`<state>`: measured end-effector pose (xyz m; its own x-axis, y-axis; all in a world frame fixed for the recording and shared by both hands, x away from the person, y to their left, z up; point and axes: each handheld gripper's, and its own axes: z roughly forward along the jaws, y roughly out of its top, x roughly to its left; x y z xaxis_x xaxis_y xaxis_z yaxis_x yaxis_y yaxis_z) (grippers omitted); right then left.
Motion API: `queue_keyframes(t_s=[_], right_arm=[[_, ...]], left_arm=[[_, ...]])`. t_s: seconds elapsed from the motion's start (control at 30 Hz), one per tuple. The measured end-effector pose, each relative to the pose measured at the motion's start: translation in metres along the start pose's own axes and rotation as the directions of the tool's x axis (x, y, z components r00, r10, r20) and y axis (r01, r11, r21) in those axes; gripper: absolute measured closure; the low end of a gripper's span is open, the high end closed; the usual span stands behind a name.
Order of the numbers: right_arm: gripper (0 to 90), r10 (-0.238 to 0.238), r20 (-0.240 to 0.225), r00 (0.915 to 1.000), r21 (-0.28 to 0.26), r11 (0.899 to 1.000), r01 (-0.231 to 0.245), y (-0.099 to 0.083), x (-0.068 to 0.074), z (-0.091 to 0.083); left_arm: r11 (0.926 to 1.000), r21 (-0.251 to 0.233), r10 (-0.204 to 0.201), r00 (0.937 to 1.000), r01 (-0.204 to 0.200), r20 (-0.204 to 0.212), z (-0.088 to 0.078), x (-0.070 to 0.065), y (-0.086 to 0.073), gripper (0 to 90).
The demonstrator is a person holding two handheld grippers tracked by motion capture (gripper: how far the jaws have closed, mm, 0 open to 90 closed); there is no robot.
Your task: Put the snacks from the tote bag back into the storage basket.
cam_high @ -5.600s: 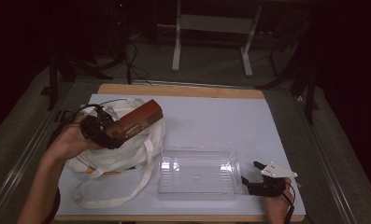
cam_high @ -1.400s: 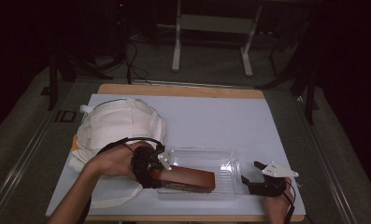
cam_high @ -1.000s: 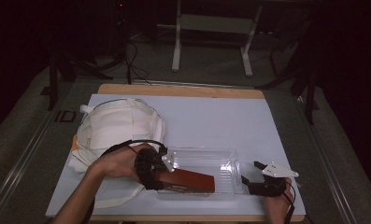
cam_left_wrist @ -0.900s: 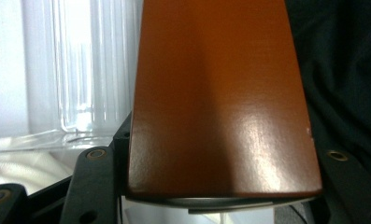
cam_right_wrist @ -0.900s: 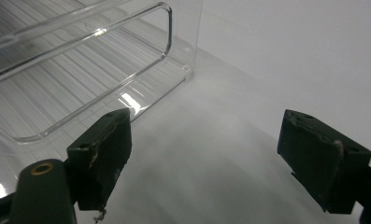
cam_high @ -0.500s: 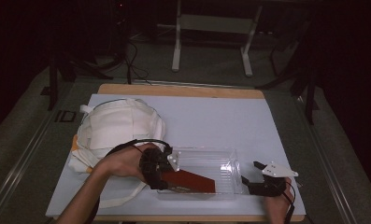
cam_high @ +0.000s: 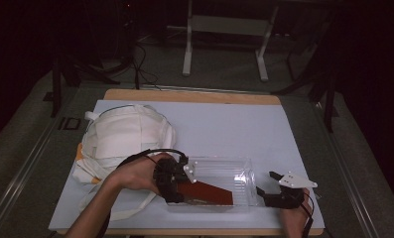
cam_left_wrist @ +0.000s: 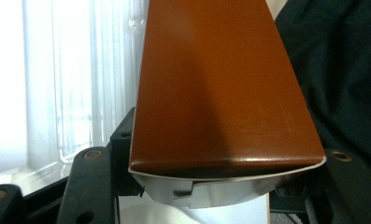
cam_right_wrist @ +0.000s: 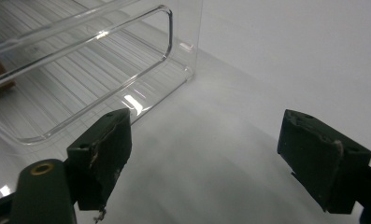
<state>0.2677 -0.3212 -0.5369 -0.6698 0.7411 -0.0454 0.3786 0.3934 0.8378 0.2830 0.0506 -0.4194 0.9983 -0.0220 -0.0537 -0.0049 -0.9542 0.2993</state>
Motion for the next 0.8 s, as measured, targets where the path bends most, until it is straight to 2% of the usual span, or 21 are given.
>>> queue_keyframes(t_s=[0.13, 0.27, 0.37, 0.5, 0.57, 0.7, 0.8], right_arm=[[17.7, 0.001, -0.001, 1.0, 0.005, 1.0, -0.001, 0.0, 0.0, 0.0], [17.7, 0.001, -0.001, 1.0, 0.009, 1.0, -0.001, 0.0, 0.0, 0.001], [17.7, -0.001, 0.002, 1.0, 0.008, 1.0, 0.001, 0.0, 0.0, 0.001], [17.7, 0.002, -0.002, 1.0, 0.003, 1.0, -0.002, 0.0, 0.0, 0.0], [17.7, 0.002, -0.003, 1.0, 0.003, 1.0, -0.002, 0.0, 0.0, 0.0], [17.7, 0.001, -0.005, 1.0, 0.003, 1.0, -0.001, 0.0, 0.0, 0.0], [17.7, 0.003, -0.005, 1.0, 0.003, 1.0, -0.003, 0.0, -0.001, 0.0]], left_arm=[[0.9999, -0.01, -0.013, 0.9999, 0.013, -0.004, 0.0, -0.001, 0.006, 41.0], [0.9999, 0.006, -0.008, 1.0, 0.008, -0.001, 0.001, -0.003, 0.01, 40.1], [0.9999, -0.008, -0.014, 0.9999, 0.014, 0.0, 0.002, -0.004, 0.011, 39.7], [0.9996, -0.012, -0.025, 0.9996, 0.025, 0.014, 0.006, -0.004, 0.012, 38.5], [0.9992, -0.009, -0.038, 0.9987, 0.038, 0.035, 0.006, -0.001, 0.011, 37.1], [0.9982, 0.011, -0.059, 0.9967, 0.059, 0.056, 0.008, 0.001, 0.013, 34.1], [0.9966, 0.044, -0.072, 0.995, 0.069, 0.069, 0.012, 0.002, 0.013, 31.3]])
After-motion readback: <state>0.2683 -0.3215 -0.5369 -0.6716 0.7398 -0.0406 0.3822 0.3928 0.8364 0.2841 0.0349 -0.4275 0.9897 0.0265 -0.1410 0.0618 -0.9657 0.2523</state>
